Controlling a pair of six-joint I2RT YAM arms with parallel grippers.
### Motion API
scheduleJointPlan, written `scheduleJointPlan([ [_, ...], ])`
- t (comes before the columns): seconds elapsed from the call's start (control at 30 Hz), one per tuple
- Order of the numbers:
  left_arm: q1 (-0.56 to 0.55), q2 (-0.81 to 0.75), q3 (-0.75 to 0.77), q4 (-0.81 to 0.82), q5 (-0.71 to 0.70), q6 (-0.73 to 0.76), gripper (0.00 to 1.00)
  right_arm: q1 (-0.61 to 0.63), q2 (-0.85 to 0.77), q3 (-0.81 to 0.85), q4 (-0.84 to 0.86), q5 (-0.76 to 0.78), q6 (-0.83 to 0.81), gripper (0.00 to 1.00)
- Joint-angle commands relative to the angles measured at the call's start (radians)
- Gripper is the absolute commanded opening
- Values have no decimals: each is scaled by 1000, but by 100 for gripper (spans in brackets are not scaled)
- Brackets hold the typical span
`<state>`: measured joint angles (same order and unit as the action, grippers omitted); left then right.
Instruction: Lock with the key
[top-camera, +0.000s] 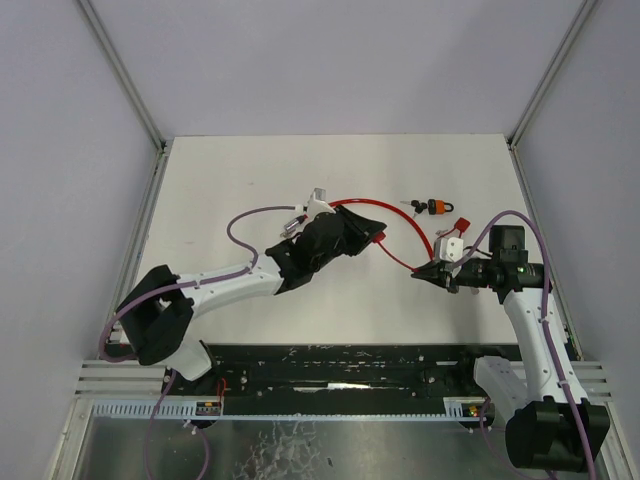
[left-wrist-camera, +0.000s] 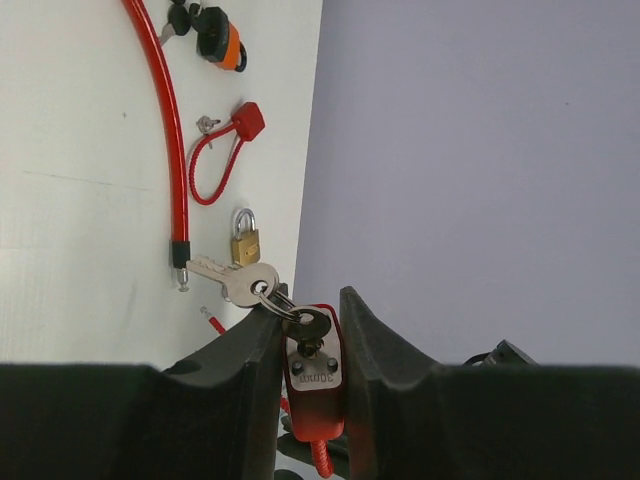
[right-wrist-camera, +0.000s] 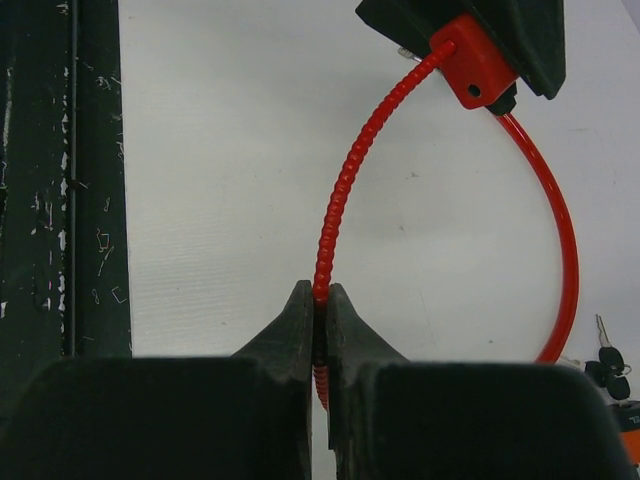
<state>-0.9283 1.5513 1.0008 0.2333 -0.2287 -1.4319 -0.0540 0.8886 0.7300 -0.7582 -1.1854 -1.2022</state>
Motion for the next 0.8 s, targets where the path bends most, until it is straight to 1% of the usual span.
scheduleJointPlan([
  [0.0, 6, 13, -15, 160, 51, 82, 0, 13, -16, -3, 20, -21, -8, 7],
  [0.2, 16, 29, -37, 302, 115, 192, 0, 12, -20, -9, 57, -23, 46, 24],
  [0.37, 44, 22, -75, 411, 157, 251, 0, 13, -18, -6, 67, -23, 70, 43],
  [0.57, 63, 2, -66, 410, 179, 332, 0, 13, -19, 3, 75, -32, 111, 56],
  [0.77, 62, -23, -54, 381, 191, 449, 0, 12, -19, 33, 90, -33, 192, 62],
])
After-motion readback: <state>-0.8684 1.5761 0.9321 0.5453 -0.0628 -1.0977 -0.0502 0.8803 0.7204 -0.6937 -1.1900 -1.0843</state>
